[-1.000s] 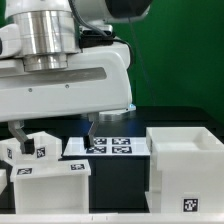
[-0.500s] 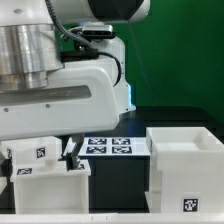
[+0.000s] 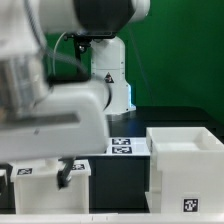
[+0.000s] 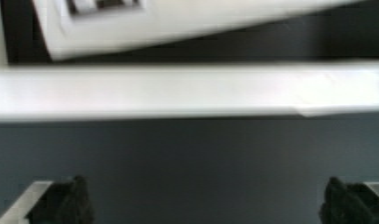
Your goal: Assemble drawer
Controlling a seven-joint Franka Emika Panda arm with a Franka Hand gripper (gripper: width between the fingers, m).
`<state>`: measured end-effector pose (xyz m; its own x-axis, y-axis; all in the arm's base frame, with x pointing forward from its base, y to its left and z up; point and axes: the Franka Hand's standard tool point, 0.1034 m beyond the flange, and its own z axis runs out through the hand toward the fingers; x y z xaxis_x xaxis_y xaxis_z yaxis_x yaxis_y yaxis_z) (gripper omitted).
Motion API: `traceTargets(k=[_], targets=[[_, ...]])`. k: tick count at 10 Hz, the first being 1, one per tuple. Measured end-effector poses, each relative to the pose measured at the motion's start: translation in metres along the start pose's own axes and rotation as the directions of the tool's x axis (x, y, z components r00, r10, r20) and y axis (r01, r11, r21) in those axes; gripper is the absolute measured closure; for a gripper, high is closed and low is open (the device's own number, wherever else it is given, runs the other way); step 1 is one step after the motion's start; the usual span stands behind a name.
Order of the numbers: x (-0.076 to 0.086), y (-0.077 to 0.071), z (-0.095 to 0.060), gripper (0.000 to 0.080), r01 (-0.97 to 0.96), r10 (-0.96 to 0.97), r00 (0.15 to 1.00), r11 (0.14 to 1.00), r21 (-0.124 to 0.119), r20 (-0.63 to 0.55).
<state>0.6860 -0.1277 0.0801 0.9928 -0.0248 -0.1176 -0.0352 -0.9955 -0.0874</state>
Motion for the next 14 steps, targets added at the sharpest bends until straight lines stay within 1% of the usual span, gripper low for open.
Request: traceTargets(k=[1,3,4,5,6,7,8,9,10,11,12,13,14], targets=[[-0.001,0.006,0.011,0.0151,-0.015,0.015,1.000,1.000,-0.006,0.017],[-0.010,0.020,0.023,0.0151,-0.042,0.042,0.998,0.999,-0.010,0.045],[-0.019,0.012,0.020,0.0151,-0.060,0.059,0.992,0.998,0.007,0.108],[-0.026,0.007,0.021,0.0151,-0.056,0.051,0.982,0.998,0.023,0.181],[-0.029,0.007,0.024,0.0151,-0.055,0.045,0.970,0.998,0.032,0.239],[-0.036,0.005,0.028,0.0151,-0.054,0.036,0.947,0.997,0.047,0.320],[-0.044,0.007,0.036,0.0151,-0.047,0.026,0.922,0.998,0.047,0.387],[-0.052,0.010,0.042,0.0151,-0.033,0.010,0.912,0.998,0.049,0.410],[-0.069,0.010,0.041,0.0151,-0.031,0.004,0.890,0.998,0.051,0.456],[-0.085,0.013,0.037,0.0151,-0.035,-0.001,0.867,0.997,0.063,0.498],[-0.082,0.026,0.032,0.0151,-0.052,0.013,0.861,0.997,0.063,0.508],[-0.076,0.027,0.032,0.0151,-0.048,0.015,0.877,0.997,0.057,0.480],[-0.077,0.023,0.031,0.0151,-0.042,0.010,0.881,0.998,0.057,0.473]])
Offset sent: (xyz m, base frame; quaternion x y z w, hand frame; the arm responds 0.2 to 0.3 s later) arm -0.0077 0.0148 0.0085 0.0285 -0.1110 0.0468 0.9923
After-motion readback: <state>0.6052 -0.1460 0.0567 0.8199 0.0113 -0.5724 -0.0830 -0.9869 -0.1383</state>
